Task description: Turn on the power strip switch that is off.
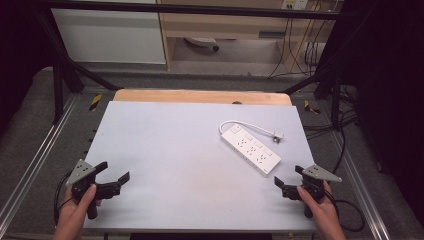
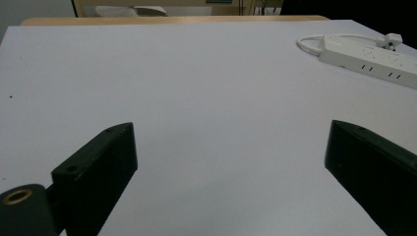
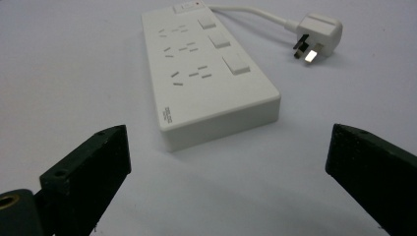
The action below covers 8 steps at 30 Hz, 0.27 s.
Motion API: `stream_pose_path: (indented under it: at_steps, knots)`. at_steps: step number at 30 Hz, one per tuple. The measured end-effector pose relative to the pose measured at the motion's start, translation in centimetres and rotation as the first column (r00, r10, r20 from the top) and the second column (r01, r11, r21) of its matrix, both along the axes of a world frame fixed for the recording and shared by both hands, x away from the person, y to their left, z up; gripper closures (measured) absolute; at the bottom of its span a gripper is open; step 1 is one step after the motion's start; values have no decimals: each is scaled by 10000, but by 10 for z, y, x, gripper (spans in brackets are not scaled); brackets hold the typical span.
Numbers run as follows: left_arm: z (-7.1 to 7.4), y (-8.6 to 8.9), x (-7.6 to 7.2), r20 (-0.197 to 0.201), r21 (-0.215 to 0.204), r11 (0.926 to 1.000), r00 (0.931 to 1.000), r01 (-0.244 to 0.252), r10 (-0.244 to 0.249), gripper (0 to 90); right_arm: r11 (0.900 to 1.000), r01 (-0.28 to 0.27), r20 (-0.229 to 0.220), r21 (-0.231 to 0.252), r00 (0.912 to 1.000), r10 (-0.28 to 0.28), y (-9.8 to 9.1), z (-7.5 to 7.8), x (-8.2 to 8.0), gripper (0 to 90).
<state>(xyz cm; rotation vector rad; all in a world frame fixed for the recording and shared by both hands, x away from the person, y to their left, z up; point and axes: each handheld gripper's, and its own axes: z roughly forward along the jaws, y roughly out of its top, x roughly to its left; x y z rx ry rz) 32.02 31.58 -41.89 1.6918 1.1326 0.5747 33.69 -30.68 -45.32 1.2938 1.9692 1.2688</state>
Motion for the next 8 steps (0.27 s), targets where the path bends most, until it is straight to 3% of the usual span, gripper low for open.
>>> stream_pose_path:
  at_steps: [8]
  knots:
    - [0, -1, 0, -35, 81, 10000, 10000, 17, -17, 57, 10000, -46, -306, -47, 9995, 44, -2, -4, -2, 40]
